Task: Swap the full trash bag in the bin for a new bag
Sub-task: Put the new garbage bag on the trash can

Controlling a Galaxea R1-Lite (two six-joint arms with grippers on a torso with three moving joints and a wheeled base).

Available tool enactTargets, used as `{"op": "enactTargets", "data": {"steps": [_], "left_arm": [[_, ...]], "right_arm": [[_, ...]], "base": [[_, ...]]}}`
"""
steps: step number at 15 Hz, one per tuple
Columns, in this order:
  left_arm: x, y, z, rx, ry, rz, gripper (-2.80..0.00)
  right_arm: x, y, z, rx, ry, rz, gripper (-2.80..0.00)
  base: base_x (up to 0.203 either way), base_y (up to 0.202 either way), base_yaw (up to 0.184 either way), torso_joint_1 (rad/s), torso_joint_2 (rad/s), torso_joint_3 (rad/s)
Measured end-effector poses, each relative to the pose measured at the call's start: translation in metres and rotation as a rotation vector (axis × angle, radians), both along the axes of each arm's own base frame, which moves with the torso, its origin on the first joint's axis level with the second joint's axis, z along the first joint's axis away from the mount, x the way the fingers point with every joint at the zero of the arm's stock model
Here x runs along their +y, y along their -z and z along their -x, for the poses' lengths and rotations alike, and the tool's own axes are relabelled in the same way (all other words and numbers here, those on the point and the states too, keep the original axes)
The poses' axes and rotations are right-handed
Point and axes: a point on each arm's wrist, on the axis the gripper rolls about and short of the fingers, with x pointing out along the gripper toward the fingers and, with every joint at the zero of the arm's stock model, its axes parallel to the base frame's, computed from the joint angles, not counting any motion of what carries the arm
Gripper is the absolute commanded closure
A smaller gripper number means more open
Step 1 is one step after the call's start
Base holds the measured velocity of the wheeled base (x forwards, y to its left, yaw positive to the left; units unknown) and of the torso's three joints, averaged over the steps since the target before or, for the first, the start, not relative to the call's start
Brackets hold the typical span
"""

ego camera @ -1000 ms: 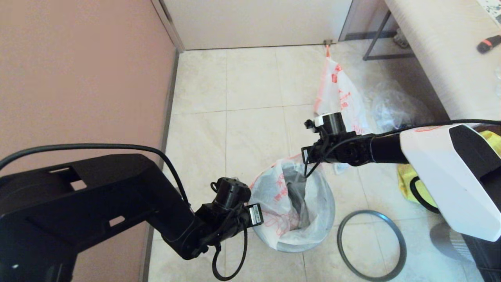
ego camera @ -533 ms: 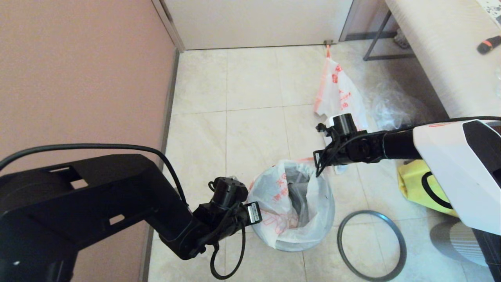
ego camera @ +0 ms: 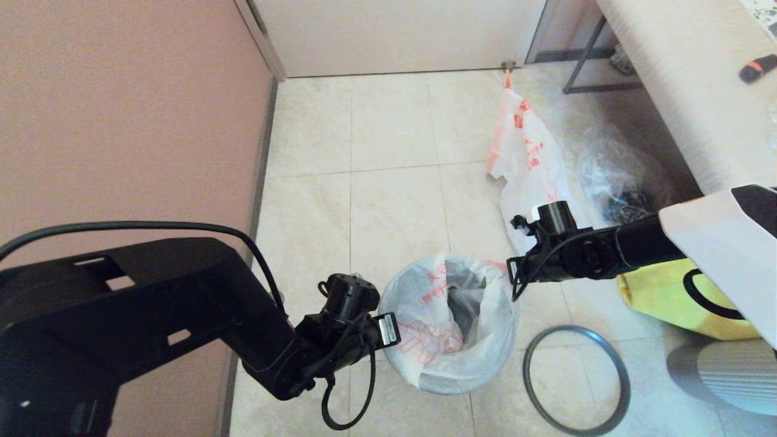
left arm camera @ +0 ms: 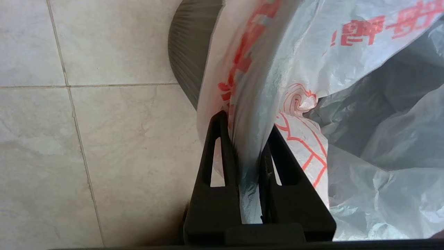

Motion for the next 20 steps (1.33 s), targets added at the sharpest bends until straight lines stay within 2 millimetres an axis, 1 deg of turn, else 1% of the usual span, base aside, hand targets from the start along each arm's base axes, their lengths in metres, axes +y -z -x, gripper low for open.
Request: {"op": "enactTargets", "data": {"steps": [2, 5, 9, 12, 13, 16, 18, 20], "left_arm": [[0.002, -0.001, -0.002, -0.005, -0.010, 0.006, 0.00], [0.007, -0.005, -0.008, -0.037, -0.030, 0.029, 0.00], [0.015, -0.011, -0.018, -0.093, -0.066, 0.065, 0.00], [0.021, -0.012, -0.022, -0.102, -0.084, 0.069, 0.00], [0.022, -0.011, -0.022, -0.102, -0.084, 0.065, -2.80], [0.022, -0.011, -0.022, -0.099, -0.074, 0.066, -2.80], [0.019, -0.013, -0.012, -0.072, -0.012, 0.073, -2.80], [0.018, -0.026, -0.001, -0.069, 0.031, 0.063, -2.80]], "right_arm": [[-0.002, -0.006, 0.019, 0.011, -0.026, -0.016, 0.00], [-0.011, -0.016, 0.047, 0.006, -0.047, -0.044, 0.00], [-0.018, -0.044, 0.077, -0.067, -0.066, -0.065, 0.00], [-0.028, -0.062, 0.109, -0.089, -0.062, -0.066, 0.00], [-0.031, -0.068, 0.119, -0.096, -0.058, -0.067, 0.00], [-0.036, -0.082, 0.141, -0.121, -0.043, -0.057, 0.00], [-0.029, -0.092, 0.150, -0.135, -0.047, -0.038, 0.00], [-0.018, -0.104, 0.154, -0.156, -0.048, -0.018, 0.00]], "base": [[0.000, 0.000, 0.000, 0.000, 0.00, 0.000], [0.000, 0.000, 0.000, 0.000, 0.00, 0.000], [0.000, 0.000, 0.000, 0.000, 0.00, 0.000], [0.000, 0.000, 0.000, 0.000, 0.00, 0.000], [0.000, 0.000, 0.000, 0.000, 0.00, 0.000], [0.000, 0.000, 0.000, 0.000, 0.00, 0.000], [0.000, 0.000, 0.000, 0.000, 0.00, 0.000], [0.000, 0.000, 0.000, 0.000, 0.00, 0.000]]}}
